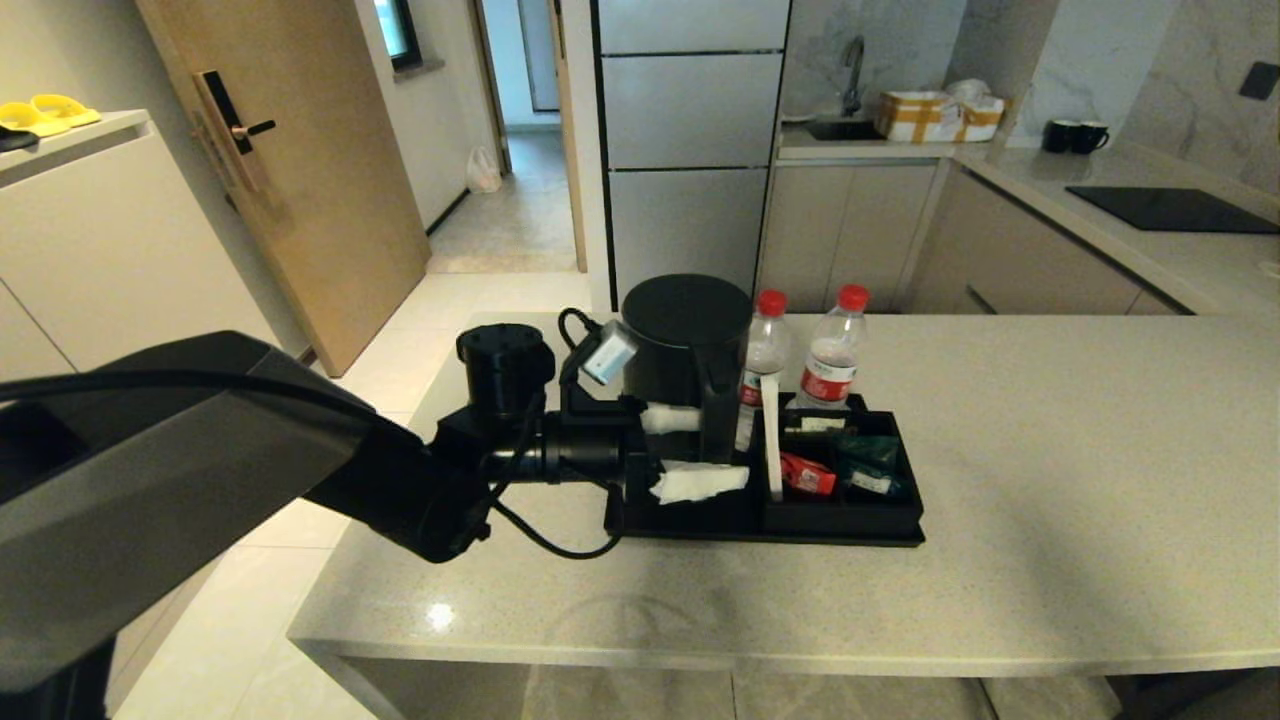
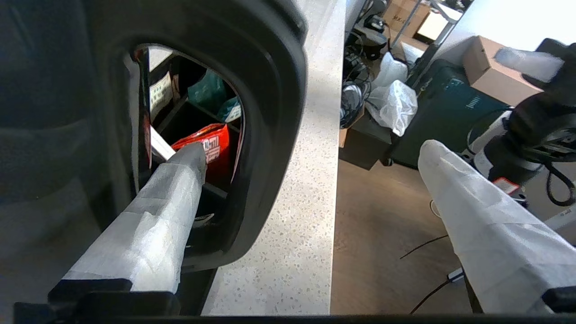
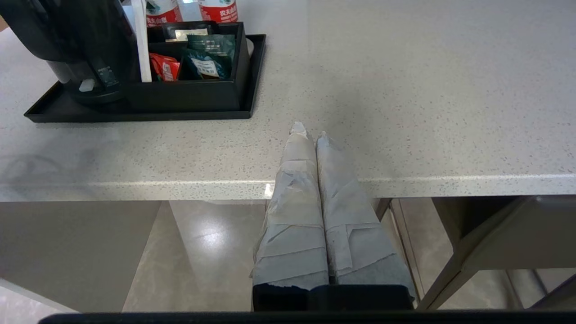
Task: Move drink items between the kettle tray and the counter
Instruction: Pick up the kettle
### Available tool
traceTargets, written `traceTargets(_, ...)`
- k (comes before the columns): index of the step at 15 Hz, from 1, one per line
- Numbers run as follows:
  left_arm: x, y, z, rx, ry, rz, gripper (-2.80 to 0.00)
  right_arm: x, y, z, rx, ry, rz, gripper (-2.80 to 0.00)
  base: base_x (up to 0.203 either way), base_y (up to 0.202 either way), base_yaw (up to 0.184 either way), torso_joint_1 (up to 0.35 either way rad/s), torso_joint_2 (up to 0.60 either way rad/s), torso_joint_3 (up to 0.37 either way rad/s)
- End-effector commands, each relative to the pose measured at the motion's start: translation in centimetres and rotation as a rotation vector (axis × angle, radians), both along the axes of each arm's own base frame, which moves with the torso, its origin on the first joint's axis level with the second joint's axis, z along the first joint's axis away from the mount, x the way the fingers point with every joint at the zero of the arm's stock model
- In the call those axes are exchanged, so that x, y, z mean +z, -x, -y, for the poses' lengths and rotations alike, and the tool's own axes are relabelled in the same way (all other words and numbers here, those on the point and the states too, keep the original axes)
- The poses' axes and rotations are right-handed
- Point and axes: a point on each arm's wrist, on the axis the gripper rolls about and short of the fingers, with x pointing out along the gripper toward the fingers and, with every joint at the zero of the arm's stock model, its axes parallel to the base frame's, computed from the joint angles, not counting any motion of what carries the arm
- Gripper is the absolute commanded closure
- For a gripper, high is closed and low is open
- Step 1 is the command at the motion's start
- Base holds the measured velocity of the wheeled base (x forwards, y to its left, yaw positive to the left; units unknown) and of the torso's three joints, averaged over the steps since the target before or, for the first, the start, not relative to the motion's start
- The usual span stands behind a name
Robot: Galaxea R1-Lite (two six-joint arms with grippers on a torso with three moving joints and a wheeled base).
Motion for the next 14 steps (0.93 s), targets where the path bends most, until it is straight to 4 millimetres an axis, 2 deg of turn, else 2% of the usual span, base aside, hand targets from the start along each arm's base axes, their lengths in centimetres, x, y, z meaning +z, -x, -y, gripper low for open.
traceTargets(1, -0.2, 0.0, 0.8, 0.016, -0.004, -0.002, -2.8, 0.0, 0.0, 0.0, 0.0, 0.0, 0.002, 0.0, 0.0, 0.0, 0.0, 0.0, 0.0, 0.0)
traceTargets(5, 0.8, 0.3, 2.5, 0.089, -0.034, -0.023, -2.8, 0.0, 0.0, 0.0, 0.0, 0.0, 0.002, 0.0, 0.0, 0.0, 0.0, 0.0, 0.0, 0.0)
traceTargets(12, 1.6, 0.7, 2.6, 0.08, -0.065, -0.067, -2.8, 0.0, 0.0, 0.0, 0.0, 0.0, 0.002, 0.0, 0.0, 0.0, 0.0, 0.0, 0.0, 0.0)
traceTargets(13, 1.6, 0.7, 2.6, 0.08, -0.064, -0.065, -1.73, 0.0, 0.0, 0.0, 0.0, 0.0, 0.002, 0.0, 0.0, 0.0, 0.0, 0.0, 0.0, 0.0)
traceTargets(14, 1.7, 0.7, 2.7, 0.08, -0.063, -0.064, 0.0, 0.0, 0.0, 0.0, 0.0, 0.0, 0.002, 0.0, 0.0, 0.0, 0.0, 0.0, 0.0, 0.0)
